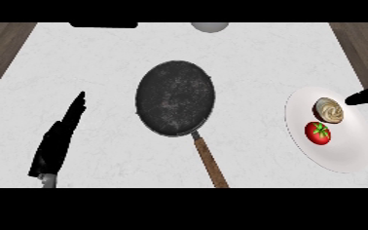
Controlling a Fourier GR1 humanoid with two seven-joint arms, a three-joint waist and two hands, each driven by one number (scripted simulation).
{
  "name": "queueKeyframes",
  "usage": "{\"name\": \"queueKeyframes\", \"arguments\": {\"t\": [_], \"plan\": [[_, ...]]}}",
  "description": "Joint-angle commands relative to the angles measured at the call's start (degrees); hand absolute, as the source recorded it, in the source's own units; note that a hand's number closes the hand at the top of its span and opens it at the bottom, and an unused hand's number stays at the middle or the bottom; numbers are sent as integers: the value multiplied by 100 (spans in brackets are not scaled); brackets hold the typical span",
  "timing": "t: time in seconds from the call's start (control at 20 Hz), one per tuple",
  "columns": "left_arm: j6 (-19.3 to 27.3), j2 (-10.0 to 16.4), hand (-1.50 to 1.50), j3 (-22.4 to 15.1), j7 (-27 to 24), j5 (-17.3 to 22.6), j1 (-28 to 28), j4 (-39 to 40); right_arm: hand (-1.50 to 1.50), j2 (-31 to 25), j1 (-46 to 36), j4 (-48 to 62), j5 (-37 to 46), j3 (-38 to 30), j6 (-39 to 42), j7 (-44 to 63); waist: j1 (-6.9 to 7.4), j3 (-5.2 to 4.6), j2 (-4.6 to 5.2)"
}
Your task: Pick the cupcake from the plate and place it in the pan
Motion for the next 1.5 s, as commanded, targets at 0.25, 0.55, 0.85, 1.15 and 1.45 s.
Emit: {"name": "queueKeyframes", "arguments": {"t": [0.25,0.55,0.85,1.15,1.45], "plan": [[-185,-24,0,253,348,-26,25,-254,-150,413,-501,597,344,90,859,527,-62,2,-14],[-126,-212,0,261,376,-306,183,-457,-150,885,-686,975,801,32,778,478,-54,2,-15],[-385,-261,0,376,160,-299,110,-260,-150,1170,-928,1592,1159,-28,797,530,-52,2,-8],[-232,-500,0,364,208,-557,150,-220,-150,1390,-892,1865,1447,-59,799,459,-52,2,-7],[-662,-366,0,760,-21,-357,62,-8,-150,1418,-985,2296,1673,-302,963,233,-52,2,-5]]}}
